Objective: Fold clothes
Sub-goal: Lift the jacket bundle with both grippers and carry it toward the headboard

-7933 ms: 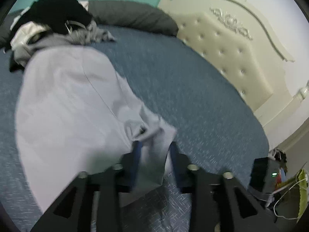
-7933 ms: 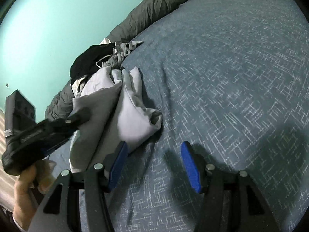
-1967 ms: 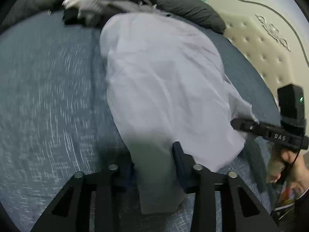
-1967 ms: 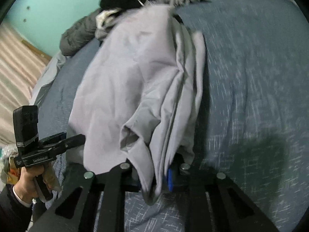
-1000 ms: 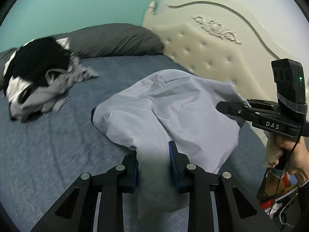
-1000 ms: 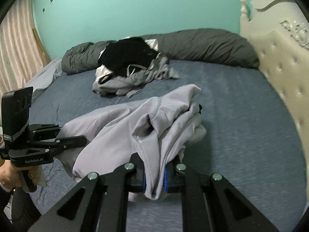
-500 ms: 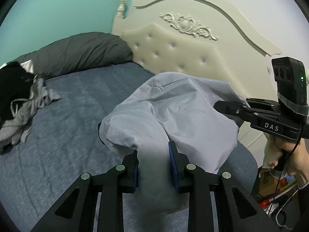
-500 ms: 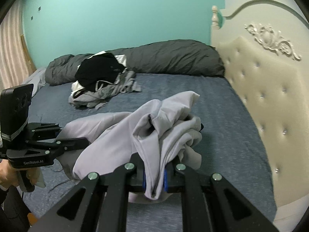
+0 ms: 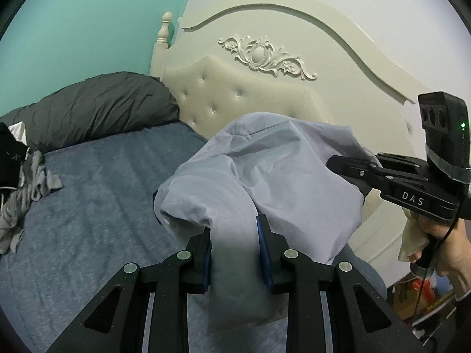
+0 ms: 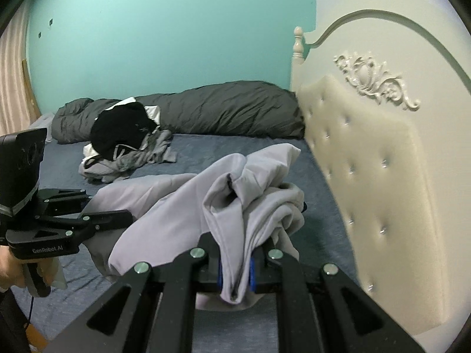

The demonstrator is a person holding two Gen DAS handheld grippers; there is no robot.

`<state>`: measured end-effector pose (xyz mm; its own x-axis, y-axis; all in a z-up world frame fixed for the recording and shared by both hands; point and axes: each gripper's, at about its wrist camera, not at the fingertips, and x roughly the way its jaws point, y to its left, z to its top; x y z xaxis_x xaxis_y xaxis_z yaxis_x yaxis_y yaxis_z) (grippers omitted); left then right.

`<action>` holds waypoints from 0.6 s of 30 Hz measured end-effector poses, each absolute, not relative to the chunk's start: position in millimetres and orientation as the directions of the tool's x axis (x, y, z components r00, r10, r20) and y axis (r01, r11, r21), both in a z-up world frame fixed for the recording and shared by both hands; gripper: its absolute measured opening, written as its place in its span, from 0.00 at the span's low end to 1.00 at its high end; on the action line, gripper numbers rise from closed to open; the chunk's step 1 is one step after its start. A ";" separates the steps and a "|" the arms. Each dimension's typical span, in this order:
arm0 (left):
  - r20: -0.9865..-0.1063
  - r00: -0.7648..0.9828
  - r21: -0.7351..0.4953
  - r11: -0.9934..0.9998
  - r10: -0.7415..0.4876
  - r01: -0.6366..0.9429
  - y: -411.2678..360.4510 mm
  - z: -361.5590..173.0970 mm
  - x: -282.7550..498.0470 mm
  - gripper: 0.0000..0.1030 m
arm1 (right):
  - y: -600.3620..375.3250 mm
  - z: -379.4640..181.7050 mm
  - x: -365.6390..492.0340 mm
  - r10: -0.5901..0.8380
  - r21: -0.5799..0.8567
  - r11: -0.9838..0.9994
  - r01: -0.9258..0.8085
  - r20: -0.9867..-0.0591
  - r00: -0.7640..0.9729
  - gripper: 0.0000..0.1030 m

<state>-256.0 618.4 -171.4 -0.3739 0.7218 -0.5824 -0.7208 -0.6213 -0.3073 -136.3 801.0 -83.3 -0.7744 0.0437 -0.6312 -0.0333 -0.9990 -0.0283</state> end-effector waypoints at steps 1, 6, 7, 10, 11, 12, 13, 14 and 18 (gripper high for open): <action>-0.582 -0.373 -0.313 -0.622 0.722 -0.717 624.3 -177.5 -253.4 0.27 | 807.5 -83.9 -136.4 0.052 -0.038 -0.999 -0.036 -0.628 -0.777 0.10; -0.582 -0.367 -0.343 -0.628 0.726 -0.698 653.7 -208.4 -240.2 0.27 | 839.4 -117.1 -130.7 0.117 -0.105 -0.992 -0.065 -0.633 -0.765 0.10; -0.582 -0.366 -0.349 -0.629 0.727 -0.694 659.6 -214.6 -237.5 0.27 | 844.8 -126.9 -127.7 0.123 -0.102 -0.992 -0.075 -0.641 -0.758 0.10; -0.583 -0.358 -0.361 -0.627 0.730 -0.690 673.8 -232.3 -226.7 0.27 | 863.7 -161.5 -113.1 0.121 -0.064 -0.992 -0.107 -0.680 -0.723 0.10; -0.589 -0.353 -0.355 -0.625 0.727 -0.696 675.5 -238.0 -217.9 0.27 | 868.7 -172.1 -105.7 0.120 -0.052 -0.992 -0.117 -0.692 -0.712 0.10; -0.593 -0.349 -0.354 -0.624 0.726 -0.697 676.3 -242.2 -210.7 0.27 | 873.4 -182.5 -98.4 0.119 -0.041 -0.991 -0.127 -0.703 -0.701 0.10; -0.598 -0.342 -0.358 -0.624 0.724 -0.694 676.2 -246.1 -205.0 0.27 | 876.2 -188.5 -92.5 0.114 -0.032 -0.991 -0.129 -0.709 -0.696 0.11; -0.604 -0.335 -0.364 -0.625 0.723 -0.691 676.0 -250.1 -199.5 0.27 | 878.9 -194.4 -86.4 0.108 -0.023 -0.991 -0.131 -0.715 -0.691 0.11; -0.641 -0.294 -0.379 -0.626 0.709 -0.682 675.5 -273.1 -175.6 0.27 | 890.2 -211.9 -63.7 0.061 0.049 -0.988 -0.145 -0.741 -0.669 0.11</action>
<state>-175.6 675.5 -273.1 -0.2944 0.7090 -0.6408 -0.6821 -0.6255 -0.3787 -63.7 890.2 -211.9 -0.6691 0.0608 -0.7407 -0.1446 -0.9883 0.0494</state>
